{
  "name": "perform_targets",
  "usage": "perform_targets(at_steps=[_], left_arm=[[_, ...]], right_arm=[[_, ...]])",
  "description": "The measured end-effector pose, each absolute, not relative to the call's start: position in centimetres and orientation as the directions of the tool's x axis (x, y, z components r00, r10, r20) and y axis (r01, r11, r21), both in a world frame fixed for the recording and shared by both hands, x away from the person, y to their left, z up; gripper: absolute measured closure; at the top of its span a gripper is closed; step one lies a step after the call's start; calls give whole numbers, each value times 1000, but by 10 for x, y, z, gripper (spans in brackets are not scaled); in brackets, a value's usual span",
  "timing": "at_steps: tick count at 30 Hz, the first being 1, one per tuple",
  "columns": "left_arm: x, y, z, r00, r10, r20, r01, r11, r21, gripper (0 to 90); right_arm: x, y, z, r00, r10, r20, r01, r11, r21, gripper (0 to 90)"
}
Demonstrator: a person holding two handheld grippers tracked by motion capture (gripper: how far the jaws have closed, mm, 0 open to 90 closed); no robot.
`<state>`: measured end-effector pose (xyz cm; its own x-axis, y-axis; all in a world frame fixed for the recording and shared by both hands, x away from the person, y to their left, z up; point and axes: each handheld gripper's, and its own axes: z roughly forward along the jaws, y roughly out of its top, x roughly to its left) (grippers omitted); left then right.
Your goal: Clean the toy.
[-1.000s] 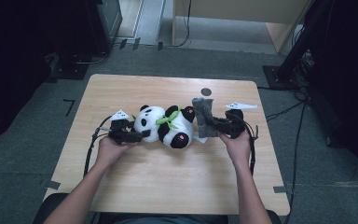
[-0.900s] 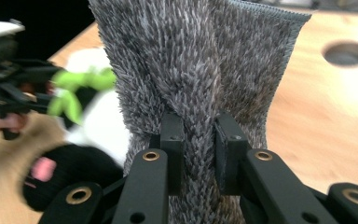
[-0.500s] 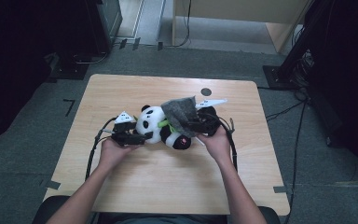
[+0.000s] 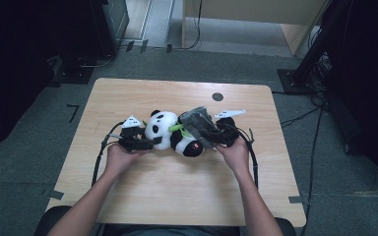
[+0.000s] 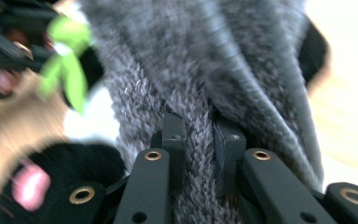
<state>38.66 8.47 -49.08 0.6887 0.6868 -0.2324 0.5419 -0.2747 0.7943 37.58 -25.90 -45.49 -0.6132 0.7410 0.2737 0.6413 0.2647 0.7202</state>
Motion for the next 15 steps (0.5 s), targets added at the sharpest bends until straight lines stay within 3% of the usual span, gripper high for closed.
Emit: perform_targets(at_steps=[5,15], left_arm=[[388,85,-491,685,686,-244,548,-265,793,261],[392,88,-491,702,668,-246,538,-271,798,273]], right_arm=[[378,-273,-473,-578,739,347,685,208,698,788],[375,-288,-487,-528,787,319,732,231,641,785]])
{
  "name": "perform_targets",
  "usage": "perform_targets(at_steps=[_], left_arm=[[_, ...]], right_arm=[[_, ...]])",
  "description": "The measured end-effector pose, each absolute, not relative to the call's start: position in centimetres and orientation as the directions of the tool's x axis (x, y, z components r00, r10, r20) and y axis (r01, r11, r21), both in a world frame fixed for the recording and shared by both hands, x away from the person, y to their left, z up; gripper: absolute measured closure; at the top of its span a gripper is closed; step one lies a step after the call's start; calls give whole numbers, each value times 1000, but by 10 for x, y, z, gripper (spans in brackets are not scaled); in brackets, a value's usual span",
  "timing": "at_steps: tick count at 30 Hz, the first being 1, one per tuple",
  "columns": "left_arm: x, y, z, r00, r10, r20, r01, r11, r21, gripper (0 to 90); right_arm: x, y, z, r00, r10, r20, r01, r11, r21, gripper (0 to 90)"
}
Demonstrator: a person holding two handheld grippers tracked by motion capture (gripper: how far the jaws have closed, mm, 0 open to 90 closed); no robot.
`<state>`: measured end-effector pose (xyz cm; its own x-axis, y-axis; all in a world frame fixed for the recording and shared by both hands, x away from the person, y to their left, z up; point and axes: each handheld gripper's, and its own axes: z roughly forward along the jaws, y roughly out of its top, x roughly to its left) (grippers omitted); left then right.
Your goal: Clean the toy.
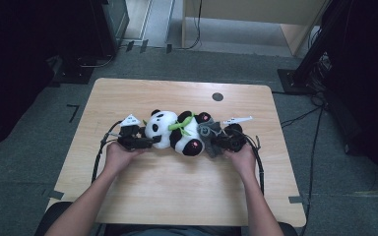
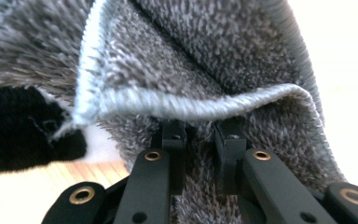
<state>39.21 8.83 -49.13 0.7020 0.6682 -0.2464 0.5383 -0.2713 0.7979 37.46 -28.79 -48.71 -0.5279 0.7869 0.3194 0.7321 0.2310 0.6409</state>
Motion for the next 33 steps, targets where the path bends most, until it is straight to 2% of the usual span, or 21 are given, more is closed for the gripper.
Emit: perform_targets(at_steps=[11,23,29,33], left_arm=[[393,89,-491,685,667,-294,570,-238,787,298],[391,86,-491,690,671,-270,552,-248,796,306],[391,85,-490,689,675,-265,553,-252,794,306],[390,83,-491,689,680,-249,544,-259,798,304]], right_arm=[[353,-288,-445,-579,752,314,678,230,698,785],[325,-276,-391,-642,716,276,592,233,772,785],[318,-250,-385,-684,682,258,576,288,765,780],[321,-232,-399,-695,685,218,574,345,743,763]])
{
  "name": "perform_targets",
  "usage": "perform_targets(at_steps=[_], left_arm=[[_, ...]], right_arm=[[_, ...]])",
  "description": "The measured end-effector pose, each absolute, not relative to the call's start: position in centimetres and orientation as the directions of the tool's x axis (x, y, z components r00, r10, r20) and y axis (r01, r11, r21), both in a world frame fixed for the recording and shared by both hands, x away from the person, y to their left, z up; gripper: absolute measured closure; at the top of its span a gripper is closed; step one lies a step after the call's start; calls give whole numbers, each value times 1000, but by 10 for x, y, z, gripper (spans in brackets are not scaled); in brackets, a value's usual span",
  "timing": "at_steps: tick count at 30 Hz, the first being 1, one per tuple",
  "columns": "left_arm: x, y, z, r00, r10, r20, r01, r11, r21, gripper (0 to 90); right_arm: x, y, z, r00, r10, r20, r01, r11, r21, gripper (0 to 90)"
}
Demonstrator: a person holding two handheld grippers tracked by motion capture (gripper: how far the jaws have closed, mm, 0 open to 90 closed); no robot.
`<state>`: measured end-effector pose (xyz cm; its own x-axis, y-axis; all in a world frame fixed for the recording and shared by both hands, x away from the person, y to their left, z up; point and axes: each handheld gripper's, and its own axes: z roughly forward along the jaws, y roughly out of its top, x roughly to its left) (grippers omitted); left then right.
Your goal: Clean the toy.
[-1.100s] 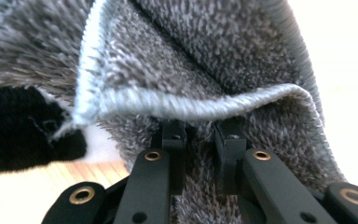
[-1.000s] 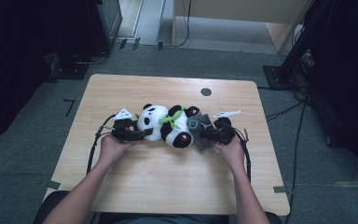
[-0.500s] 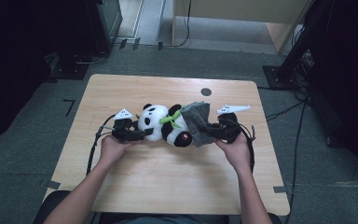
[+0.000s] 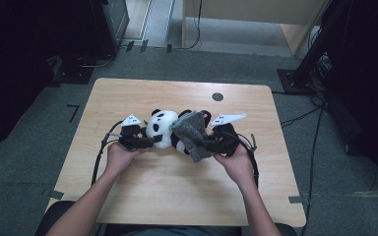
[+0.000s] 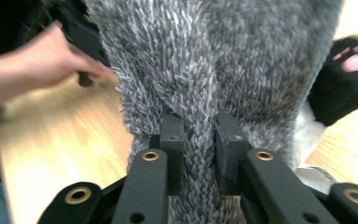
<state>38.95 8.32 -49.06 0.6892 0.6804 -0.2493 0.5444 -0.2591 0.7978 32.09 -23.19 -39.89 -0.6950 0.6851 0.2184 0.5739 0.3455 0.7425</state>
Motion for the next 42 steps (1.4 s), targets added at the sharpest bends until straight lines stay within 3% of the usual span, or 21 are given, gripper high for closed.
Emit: perform_targets(at_steps=[9,14,25,35,42], left_arm=[[388,82,-491,698,680,-224,527,-275,804,304],[388,82,-492,696,681,-227,527,-270,806,298],[388,83,-493,698,677,-232,525,-265,809,298],[383,79,-489,690,678,-252,548,-263,794,298],[379,77,-485,692,680,-242,544,-271,794,299]], right_arm=[[330,-241,-416,-628,766,139,584,346,734,775],[334,-248,-421,-632,748,204,600,306,740,775],[339,-273,-418,-586,776,234,624,248,741,781],[321,-254,-381,-658,720,220,550,260,794,780],[324,-226,-403,-699,687,199,564,359,744,778]])
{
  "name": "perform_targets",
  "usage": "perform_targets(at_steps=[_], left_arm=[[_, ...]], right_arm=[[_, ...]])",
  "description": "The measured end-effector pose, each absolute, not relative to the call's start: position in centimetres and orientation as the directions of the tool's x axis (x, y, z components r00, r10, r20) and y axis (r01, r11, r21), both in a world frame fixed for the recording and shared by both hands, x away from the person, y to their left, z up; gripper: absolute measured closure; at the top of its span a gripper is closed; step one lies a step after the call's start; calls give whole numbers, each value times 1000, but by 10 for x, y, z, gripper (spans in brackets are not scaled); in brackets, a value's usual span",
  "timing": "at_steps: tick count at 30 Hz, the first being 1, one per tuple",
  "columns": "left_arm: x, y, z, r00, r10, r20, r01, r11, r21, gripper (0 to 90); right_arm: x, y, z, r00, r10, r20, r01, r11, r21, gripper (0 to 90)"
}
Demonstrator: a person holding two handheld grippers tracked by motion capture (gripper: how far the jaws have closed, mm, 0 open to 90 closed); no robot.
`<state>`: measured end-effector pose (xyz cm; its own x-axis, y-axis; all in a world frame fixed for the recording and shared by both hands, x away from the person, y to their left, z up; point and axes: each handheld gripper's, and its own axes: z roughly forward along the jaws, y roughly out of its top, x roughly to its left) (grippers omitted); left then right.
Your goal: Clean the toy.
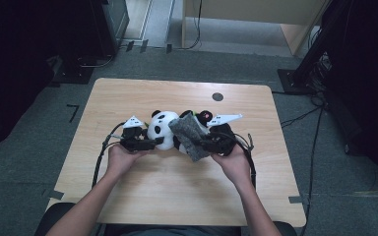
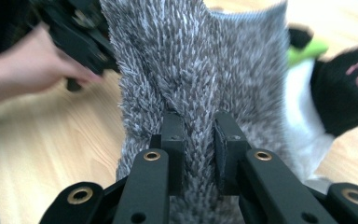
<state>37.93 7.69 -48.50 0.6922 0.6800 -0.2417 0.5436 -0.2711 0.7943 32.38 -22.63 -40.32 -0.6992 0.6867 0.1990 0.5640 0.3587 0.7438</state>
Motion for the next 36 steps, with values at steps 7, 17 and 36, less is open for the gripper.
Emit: perform_targets(at_steps=[7,17,36], left_arm=[[381,77,-489,698,676,-235,533,-271,802,295],[381,79,-491,703,672,-233,520,-262,813,271],[374,79,-488,693,675,-253,529,-238,814,272]], right_arm=[[331,-241,-411,-667,719,195,578,334,745,781],[337,-261,-417,-616,757,218,621,296,726,782],[351,-229,-358,-680,715,164,503,292,814,786]])
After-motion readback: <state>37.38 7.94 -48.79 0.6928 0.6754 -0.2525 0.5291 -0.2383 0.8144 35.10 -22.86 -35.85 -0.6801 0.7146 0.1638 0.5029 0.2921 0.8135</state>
